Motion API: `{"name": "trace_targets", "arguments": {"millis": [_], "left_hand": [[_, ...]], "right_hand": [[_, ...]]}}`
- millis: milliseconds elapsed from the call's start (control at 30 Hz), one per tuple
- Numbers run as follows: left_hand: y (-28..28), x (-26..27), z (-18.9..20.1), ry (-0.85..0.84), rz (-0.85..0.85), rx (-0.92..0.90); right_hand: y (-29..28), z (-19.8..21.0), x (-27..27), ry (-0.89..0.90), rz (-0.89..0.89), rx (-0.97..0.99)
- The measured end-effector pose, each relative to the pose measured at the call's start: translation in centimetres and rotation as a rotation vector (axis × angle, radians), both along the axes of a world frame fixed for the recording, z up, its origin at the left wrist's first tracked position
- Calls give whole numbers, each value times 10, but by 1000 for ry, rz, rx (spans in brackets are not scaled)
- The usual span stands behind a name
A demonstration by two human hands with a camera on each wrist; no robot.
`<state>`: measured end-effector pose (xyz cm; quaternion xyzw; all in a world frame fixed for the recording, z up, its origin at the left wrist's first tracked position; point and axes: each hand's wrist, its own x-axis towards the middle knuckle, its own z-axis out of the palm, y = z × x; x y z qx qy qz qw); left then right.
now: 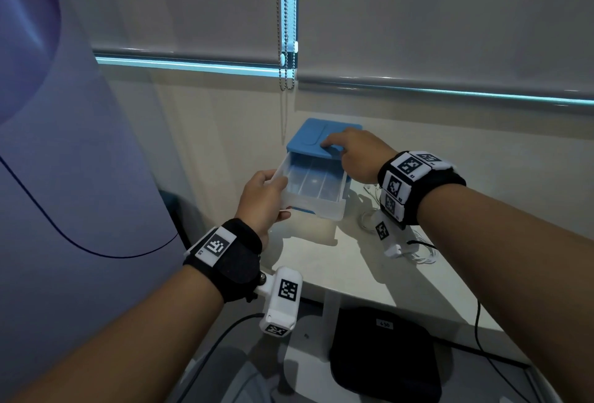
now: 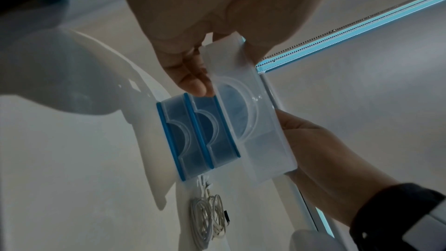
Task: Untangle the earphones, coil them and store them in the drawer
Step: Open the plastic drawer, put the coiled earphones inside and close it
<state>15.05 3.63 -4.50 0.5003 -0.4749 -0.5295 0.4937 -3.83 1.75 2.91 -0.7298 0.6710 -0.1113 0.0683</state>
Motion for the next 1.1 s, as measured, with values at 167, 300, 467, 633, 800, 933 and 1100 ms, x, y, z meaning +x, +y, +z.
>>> {"name": "trace_targets", "arguments": {"millis": [167, 300, 467, 633, 800, 933, 1100], "left_hand": [[0, 3, 7, -64, 22, -39], [0, 8, 19, -320, 147, -290], [30, -15, 46, -511, 103, -730], [59, -70, 51, -484, -313, -785], [60, -125, 19, -790, -639, -540], [51, -158, -4, -1112, -652, -380], [34, -186, -12, -1350, -627, -286]], "right_hand": [[4, 1, -2, -13, 11, -17], [13, 1, -15, -72, 4, -117], [41, 8, -50, -149, -30, -244], [81, 2, -87, -132, -107, -59], [107, -29, -117, -143, -181, 171], [116, -58, -126, -159, -282, 216], [113, -73, -129, -86, -453, 231]]}}
